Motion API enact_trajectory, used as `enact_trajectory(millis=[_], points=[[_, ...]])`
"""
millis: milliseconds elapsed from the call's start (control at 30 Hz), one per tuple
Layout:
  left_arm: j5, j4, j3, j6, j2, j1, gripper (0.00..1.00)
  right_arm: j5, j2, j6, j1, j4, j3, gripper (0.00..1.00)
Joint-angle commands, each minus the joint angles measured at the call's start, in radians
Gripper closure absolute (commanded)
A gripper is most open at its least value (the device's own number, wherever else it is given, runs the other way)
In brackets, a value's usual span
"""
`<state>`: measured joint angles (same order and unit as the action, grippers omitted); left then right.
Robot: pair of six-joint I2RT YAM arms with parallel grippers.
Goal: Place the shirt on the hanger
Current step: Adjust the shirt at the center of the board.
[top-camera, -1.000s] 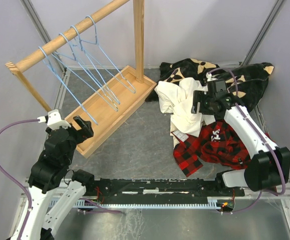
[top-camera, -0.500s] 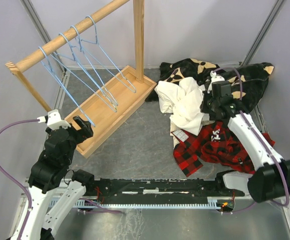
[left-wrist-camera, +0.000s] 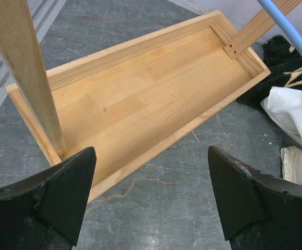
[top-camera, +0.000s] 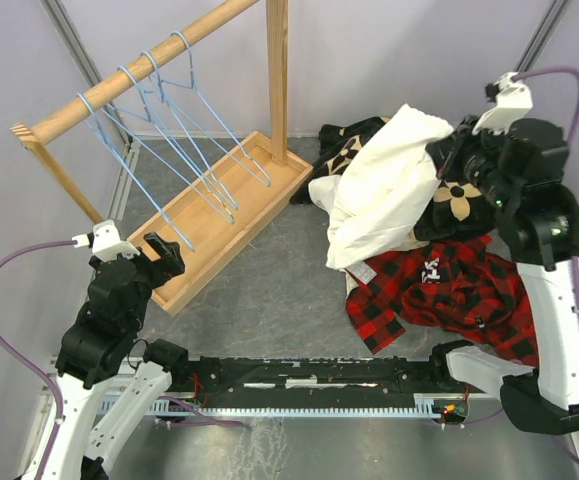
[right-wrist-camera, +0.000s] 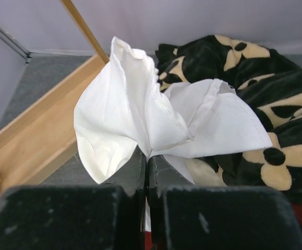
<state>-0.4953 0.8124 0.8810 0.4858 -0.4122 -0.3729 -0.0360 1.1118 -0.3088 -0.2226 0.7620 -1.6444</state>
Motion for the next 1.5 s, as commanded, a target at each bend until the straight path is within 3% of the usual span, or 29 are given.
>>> enact_trajectory(millis=[0,267,400,667,767,867,1000,1133,1200,1233,1300,1467], points=[[-0.017,-0.044,-0.002,0.039,0.013,-0.004,0.07,-0.086,0.049,0.015,-0.003,0.061,-0.242,1.00],[-0.015,-0.045,-0.002,0.040,0.016,-0.003,0.07,-0.132,0.225,0.006,-0.002,0.142,-0.675,1.00],[-0.013,-0.045,-0.002,0.039,0.018,-0.004,0.07,-0.166,0.273,-0.029,-0.004,0.121,-0.773,1.00],[-0.006,-0.049,-0.006,0.037,0.037,-0.004,0.07,-0.287,0.266,-0.070,-0.011,0.084,-0.706,1.00],[-0.002,-0.051,-0.007,0.037,0.039,-0.004,0.07,-0.294,0.222,-0.053,-0.064,0.081,-0.568,1.00],[0.000,-0.054,-0.007,0.034,0.035,-0.004,0.07,-0.227,0.134,-0.031,-0.187,0.032,-0.321,1.00],[0.000,-0.053,-0.007,0.035,0.024,-0.003,0.07,-0.022,0.025,0.003,-0.473,-0.034,0.062,0.82],[-0.002,-0.051,-0.007,0.035,0.018,-0.004,0.07,0.079,-0.015,-0.001,-0.736,-0.109,0.318,0.39],[0.002,-0.052,-0.005,0.033,0.018,-0.005,0.07,0.106,-0.041,-0.002,-0.801,-0.115,0.390,0.12],[0.007,-0.053,-0.005,0.031,0.019,-0.004,0.07,0.128,-0.068,-0.010,-0.808,-0.115,0.424,0.05],[0.018,-0.055,-0.003,0.027,0.022,-0.004,0.05,0.216,-0.133,-0.039,-0.809,-0.112,0.478,0.01],[0.056,-0.052,0.013,0.019,0.027,-0.004,0.01,0.537,-0.202,-0.073,-0.807,0.044,0.486,0.01]])
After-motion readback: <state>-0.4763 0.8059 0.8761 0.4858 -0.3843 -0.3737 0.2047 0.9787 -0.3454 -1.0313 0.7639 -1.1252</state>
